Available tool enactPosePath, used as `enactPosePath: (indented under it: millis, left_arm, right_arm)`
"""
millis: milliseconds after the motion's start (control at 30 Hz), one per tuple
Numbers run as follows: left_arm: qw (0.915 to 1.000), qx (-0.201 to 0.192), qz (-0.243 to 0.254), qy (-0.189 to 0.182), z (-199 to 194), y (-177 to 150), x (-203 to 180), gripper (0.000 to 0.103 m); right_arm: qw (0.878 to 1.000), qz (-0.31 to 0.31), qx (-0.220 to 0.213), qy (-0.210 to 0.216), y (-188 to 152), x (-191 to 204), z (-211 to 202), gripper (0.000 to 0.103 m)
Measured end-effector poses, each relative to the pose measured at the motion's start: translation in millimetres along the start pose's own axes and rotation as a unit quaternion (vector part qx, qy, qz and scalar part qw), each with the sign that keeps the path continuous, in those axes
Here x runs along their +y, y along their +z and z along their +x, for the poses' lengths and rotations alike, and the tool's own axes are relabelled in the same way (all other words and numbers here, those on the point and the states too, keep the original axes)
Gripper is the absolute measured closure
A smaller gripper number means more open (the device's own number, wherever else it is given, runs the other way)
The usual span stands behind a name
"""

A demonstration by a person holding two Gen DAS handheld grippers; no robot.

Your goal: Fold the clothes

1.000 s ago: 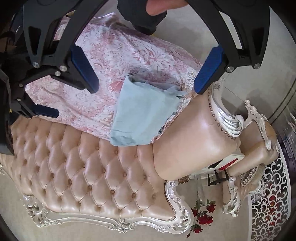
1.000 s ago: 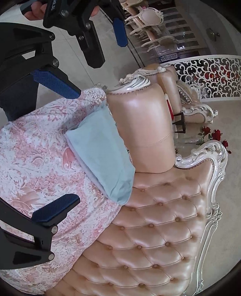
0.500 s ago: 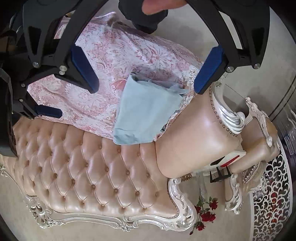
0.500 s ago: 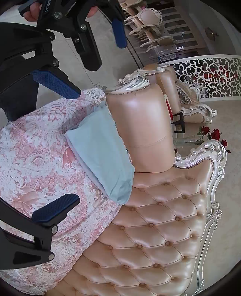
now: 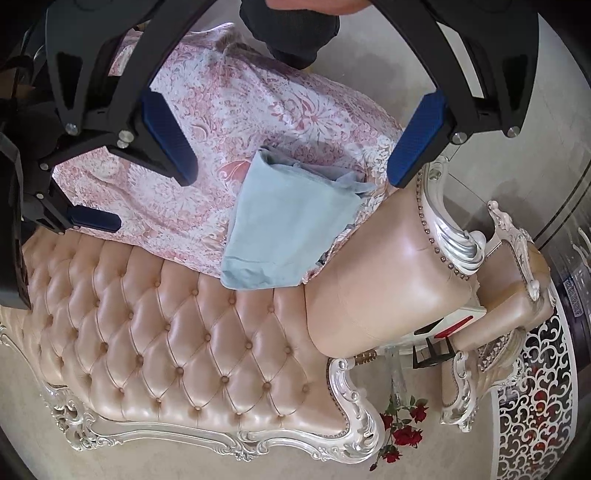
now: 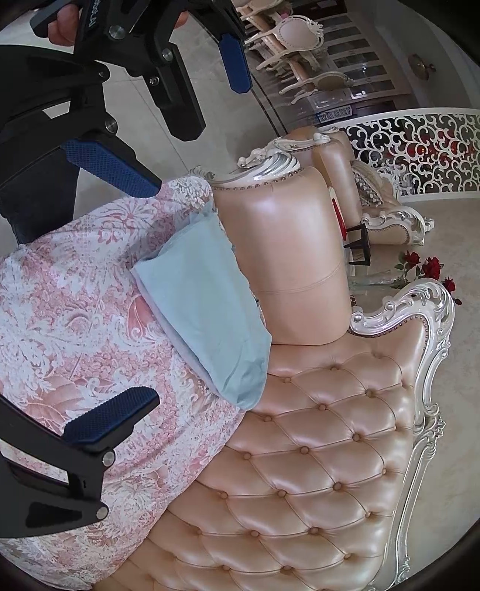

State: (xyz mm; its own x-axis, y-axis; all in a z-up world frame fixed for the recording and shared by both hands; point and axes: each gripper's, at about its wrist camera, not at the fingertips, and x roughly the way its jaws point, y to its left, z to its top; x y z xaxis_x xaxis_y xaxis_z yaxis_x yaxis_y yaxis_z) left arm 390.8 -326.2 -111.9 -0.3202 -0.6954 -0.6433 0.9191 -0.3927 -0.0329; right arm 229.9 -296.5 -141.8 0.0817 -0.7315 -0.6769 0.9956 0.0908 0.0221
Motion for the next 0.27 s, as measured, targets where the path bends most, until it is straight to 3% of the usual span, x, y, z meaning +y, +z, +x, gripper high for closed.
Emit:
enactPosePath:
  millis: [267]
  left_arm:
    - [1.0, 0.006, 0.002, -0.006, 1.6, -0.5, -2.9, 0.001]
  right_arm:
    - [1.0, 0.001, 0.003, 0.001, -2.7, -0.7, 0.4, 0.0]
